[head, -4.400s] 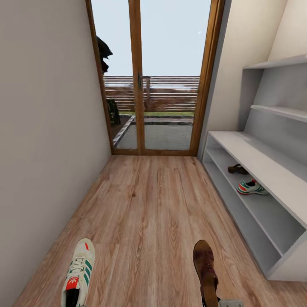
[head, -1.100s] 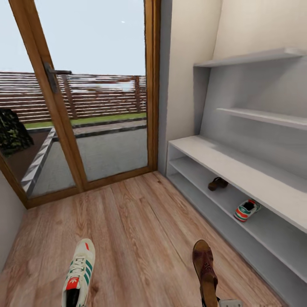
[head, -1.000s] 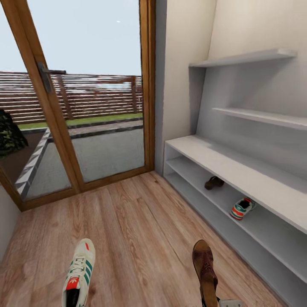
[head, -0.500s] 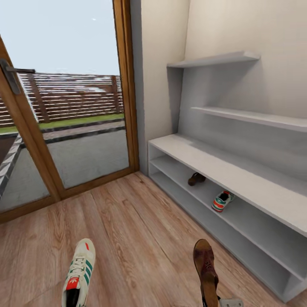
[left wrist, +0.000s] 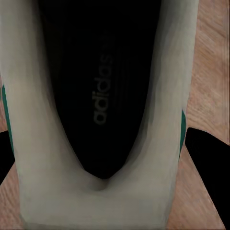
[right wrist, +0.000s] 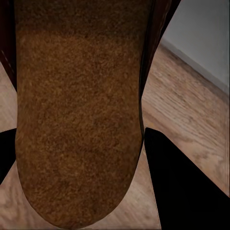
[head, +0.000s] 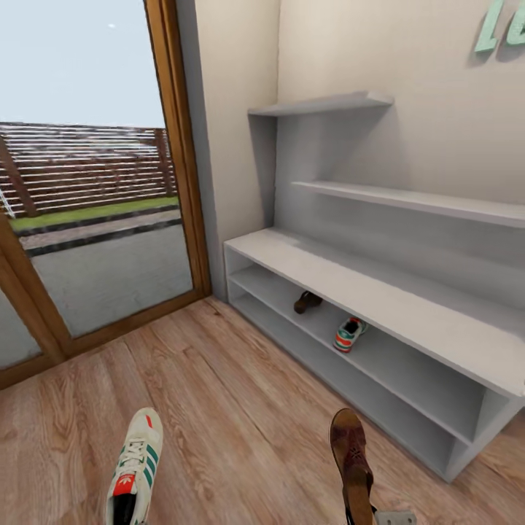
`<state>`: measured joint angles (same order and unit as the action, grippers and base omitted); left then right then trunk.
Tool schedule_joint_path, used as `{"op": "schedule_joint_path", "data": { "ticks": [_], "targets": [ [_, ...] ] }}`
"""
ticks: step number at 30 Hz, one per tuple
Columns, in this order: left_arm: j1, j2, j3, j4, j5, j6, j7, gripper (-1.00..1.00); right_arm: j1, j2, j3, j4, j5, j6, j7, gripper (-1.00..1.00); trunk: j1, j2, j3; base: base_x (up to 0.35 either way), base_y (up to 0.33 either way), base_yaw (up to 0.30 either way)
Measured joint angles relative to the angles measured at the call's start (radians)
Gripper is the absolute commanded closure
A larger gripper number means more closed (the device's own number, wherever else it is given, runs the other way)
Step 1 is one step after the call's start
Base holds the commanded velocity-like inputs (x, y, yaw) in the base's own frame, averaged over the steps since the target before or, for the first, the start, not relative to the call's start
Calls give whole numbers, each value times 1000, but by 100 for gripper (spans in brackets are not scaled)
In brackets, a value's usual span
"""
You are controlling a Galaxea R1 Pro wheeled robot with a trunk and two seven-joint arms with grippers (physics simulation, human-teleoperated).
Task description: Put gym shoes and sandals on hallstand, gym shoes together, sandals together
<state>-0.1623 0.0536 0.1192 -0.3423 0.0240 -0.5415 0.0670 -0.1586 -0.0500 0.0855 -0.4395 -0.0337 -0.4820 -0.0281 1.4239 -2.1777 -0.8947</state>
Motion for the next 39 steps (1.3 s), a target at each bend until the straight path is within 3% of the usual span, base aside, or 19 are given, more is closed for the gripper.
{"op": "schedule_joint_path", "data": {
  "ticks": [23, 39],
  "targets": [
    [0, 0, 0, 0, 0, 0, 0, 100, 0, -3, -1, 0, 0, 2, 3, 100, 0, 0, 0, 0, 1, -268],
    [0, 0, -1, 0, 0, -1, -2, 100, 0, -3, 0, 4, -1, 2, 2, 100, 0, 0, 0, 0, 135, -269]
  ]
}}
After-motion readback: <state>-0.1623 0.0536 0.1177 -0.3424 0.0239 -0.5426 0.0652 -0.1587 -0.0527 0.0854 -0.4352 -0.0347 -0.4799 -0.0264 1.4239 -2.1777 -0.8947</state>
